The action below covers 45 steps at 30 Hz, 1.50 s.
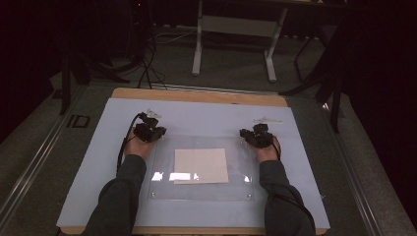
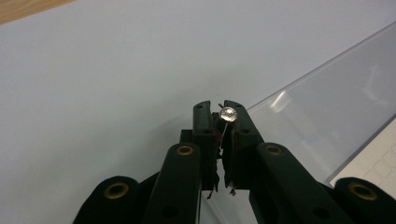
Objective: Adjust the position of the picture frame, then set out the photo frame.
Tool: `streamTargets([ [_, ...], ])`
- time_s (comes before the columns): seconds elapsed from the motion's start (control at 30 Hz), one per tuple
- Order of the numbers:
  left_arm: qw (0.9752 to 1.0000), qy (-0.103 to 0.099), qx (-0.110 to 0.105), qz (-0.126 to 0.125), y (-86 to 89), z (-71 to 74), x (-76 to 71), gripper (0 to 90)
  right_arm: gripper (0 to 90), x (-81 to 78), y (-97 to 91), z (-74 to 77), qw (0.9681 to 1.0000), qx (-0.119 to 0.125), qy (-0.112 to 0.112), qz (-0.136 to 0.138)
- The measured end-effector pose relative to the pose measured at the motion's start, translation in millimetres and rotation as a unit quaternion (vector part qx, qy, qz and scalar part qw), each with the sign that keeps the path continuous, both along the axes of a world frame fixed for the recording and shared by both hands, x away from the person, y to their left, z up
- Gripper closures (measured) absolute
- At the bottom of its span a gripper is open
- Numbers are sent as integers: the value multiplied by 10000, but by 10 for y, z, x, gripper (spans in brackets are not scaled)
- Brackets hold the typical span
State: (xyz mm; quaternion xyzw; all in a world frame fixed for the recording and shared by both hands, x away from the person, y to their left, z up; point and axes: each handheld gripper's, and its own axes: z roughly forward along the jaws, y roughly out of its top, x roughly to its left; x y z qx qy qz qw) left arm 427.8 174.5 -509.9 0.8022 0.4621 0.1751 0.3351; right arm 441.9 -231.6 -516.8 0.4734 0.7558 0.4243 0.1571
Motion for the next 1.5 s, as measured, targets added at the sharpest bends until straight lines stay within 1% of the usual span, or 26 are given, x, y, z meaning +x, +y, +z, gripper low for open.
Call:
streamTargets([
  [0.07,10000,0,-52,23,5,-5,-2,845,825,1,-1,-2,10000,6,0,2],
  [0.1,10000,-9,-22,13,5,-5,-4,845,826,0,0,-3,10000,6,-6,0],
  [0.17,10000,-9,-70,14,9,-8,-4,843,825,-1,2,-3,10000,-7,-12,1],
  [0.3,9999,-18,-131,16,21,-17,-6,836,827,0,6,-1,10000,-78,-47,27],
  [0.33,9998,-30,-175,20,25,-22,-6,833,826,-2,3,-4,10000,-41,-39,24],
  [0.43,9995,-40,-310,37,45,-33,-14,823,826,-9,6,-8,10000,-51,-73,9],
  [0.57,9985,-132,-531,21,82,-43,-55,760,825,-14,7,-12,10000,-24,-87,-10],
  [0.63,9975,-242,-665,25,112,-31,-83,743,824,-12,0,-16,10000,-8,-90,5],
  [0.67,9975,-242,-665,25,112,-31,-83,737,824,-12,0,-16,10000,-8,-90,5],
  [0.7,9958,-344,-843,65,158,-13,-105,737,824,-15,0,-16,10000,0,-88,1],
  [0.77,9946,-411,-949,112,195,5,-125,726,822,-18,-4,-24,9999,31,-121,5],
  [0.8,9946,-411,-949,112,195,5,-125,726,822,-18,-4,-24,9999,31,-121,5],
  [0.83,9932,-488,-1049,120,231,16,-152,726,821,-19,-7,-27,9999,45,-131,5],
  [0.9,9924,-505,-1113,130,261,17,-166,726,815,-34,-10,-38,9998,101,-163,-27],
  [1.03,9920,-501,-1156,102,280,3,-176,720,807,-49,-19,-48,9997,99,-206,-16],
  [1.13,9920,-513,-1146,92,277,-15,-183,723,776,-80,-43,-44,9996,70,-264,53],
  [1.2,9925,-520,-1102,60,267,-24,-187,737,760,-103,-62,-44,9995,31,-314,67],
  [1.23,9927,-531,-1086,48,261,-24,-189,760,752,-117,-77,-45,9994,12,-351,45],
  [1.33,9934,-547,-1009,7,234,-20,-192,799,740,-140,-115,-40,9991,53,-430,23],
  [1.37,9938,-555,-964,-6,228,-20,-193,818,743,-151,-117,-33,9988,47,-482,21],
  [1.47,9940,-577,-929,-25,224,-21,-196,830,763,-167,-108,-7,9983,88,-578,43],
  [1.5,9941,-585,-909,-31,224,-20,-197,832,802,-168,-95,10,9982,72,-589,41],
])
